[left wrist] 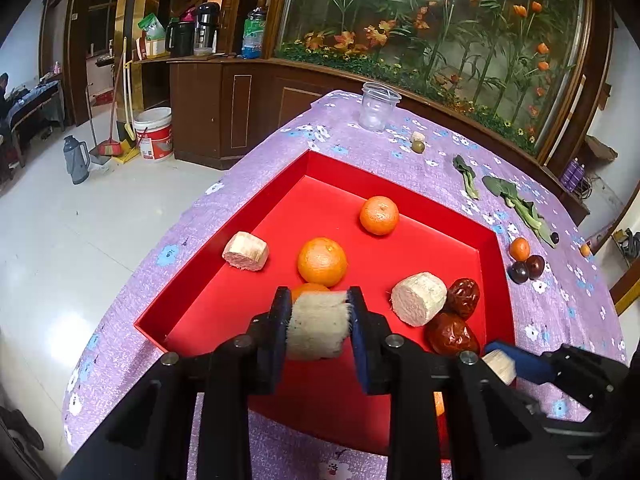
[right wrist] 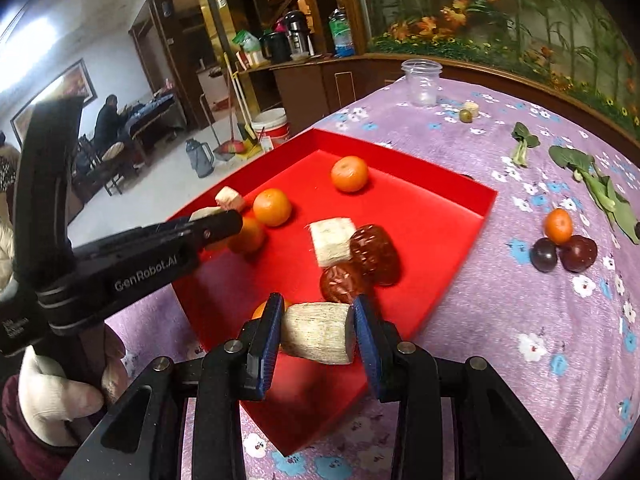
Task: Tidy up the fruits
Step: 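Carry both yam chunks over the red tray and open both grippers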
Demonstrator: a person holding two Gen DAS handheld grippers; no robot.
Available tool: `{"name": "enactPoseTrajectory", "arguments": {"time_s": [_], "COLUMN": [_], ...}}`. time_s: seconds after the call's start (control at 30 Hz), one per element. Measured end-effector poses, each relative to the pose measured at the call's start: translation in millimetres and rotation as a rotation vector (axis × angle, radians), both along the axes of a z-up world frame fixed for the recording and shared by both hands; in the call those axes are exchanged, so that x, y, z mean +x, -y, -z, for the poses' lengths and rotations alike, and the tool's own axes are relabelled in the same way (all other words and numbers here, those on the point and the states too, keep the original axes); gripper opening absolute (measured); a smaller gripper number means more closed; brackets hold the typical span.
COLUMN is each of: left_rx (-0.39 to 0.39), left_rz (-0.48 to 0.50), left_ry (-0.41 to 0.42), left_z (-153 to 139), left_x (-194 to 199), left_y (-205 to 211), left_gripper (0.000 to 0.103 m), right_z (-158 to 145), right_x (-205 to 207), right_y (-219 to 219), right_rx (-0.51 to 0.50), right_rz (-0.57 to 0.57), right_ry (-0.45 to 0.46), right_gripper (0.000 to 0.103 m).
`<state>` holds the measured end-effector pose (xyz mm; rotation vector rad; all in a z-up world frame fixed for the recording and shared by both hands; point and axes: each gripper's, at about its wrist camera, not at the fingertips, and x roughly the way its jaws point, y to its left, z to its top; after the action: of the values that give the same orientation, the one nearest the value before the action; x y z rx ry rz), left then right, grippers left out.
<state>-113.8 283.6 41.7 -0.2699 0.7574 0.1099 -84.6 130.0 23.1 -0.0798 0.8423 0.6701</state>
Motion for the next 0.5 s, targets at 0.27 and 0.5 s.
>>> {"name": "enactPoseTrajectory", "arguments": {"time_s": [0.27,0.5], "left_rx": [0.015,0.032], "left_rz": [-0.004,-0.007], "left_ry": [0.03,0.047], "left_z": [-11.0,-20.8], "left_x": [-4.8,-10.6], "left_y": [4.4,9.3], "left_gripper": [0.06,0.062], "right_z": [-0.4,-7.1], "right_x": [-4.0,-12.0], "right_y": [-4.3,1.5], "right_rx": [-0.015,-0.003], "right_rz": [-0.004,0.003], "right_ry": [0.029,0.051], "right_gripper": [0.046,0.052]}}
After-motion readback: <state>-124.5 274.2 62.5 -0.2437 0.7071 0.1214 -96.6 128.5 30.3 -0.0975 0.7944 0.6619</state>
